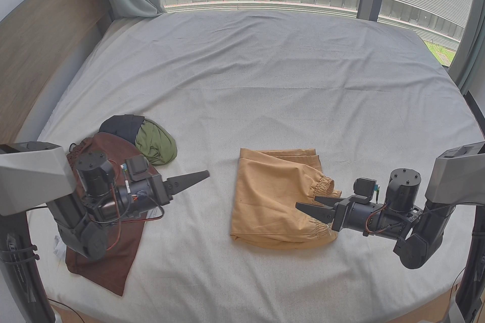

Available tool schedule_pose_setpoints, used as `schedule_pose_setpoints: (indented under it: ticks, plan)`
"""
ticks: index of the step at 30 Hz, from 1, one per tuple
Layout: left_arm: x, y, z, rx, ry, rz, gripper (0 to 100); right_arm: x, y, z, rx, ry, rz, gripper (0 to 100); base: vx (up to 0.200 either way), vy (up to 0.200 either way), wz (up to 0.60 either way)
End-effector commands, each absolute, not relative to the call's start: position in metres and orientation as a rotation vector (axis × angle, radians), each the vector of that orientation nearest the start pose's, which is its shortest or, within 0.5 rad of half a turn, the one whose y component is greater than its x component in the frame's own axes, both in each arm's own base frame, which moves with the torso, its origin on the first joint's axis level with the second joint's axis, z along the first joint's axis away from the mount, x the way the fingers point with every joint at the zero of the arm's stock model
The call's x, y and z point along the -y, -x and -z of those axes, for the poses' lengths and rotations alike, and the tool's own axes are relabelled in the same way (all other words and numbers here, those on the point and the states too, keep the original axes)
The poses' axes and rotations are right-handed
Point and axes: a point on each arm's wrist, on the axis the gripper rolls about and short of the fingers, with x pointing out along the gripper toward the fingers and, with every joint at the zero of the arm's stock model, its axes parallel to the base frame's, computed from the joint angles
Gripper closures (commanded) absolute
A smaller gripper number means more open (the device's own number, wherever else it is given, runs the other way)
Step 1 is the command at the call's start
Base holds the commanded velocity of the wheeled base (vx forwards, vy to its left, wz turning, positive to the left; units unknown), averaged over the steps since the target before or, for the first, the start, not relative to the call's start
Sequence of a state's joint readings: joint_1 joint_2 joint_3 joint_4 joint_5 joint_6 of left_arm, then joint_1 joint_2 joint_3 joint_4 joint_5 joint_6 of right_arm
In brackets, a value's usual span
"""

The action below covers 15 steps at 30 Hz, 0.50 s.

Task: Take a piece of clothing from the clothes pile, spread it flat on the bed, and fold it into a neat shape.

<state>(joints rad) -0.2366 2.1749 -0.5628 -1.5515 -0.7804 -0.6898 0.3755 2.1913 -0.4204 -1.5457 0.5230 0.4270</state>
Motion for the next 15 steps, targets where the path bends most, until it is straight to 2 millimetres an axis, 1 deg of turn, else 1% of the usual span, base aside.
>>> schedule_pose_setpoints:
  ticks: [1,4,7,9,10,11,12,15]
  plan:
    - [0.064,-0.308,-0.075,-0.364,0.585,0.936,0,-0.128,-0.286,-0.042,-0.396,-0.414,-0.846,0,0.0,0.0,0.0]
    - [0.059,-0.303,-0.074,-0.34,0.513,0.959,0,-0.129,-0.289,-0.044,-0.381,-0.413,-0.851,0,0.0,0.0,0.0]
    - [0.056,-0.298,-0.076,-0.305,0.441,0.976,0,-0.131,-0.29,-0.042,-0.386,-0.412,-0.851,0,0.0,0.0,0.0]
    - [0.054,-0.293,-0.071,-0.288,0.37,0.982,0,-0.132,-0.287,-0.039,-0.4,-0.411,-0.835,0,0.0,0.0,0.0]
    - [0.054,-0.292,-0.071,-0.287,0.364,0.982,0,-0.132,-0.287,-0.038,-0.4,-0.411,-0.833,0,0.0,0.0,0.0]
    - [0.052,-0.29,-0.065,-0.257,0.271,0.984,0,-0.134,-0.286,-0.036,-0.409,-0.411,-0.828,0,0.0,0.0,0.0]
    - [0.049,-0.29,-0.063,-0.227,0.21,0.985,0,-0.135,-0.286,-0.033,-0.418,-0.409,-0.826,0,0.0,0.0,0.0]
    - [0.042,-0.296,-0.055,-0.17,0.08,0.971,0,-0.136,-0.285,-0.023,-0.456,-0.409,-0.819,0,0.0,0.0,0.0]
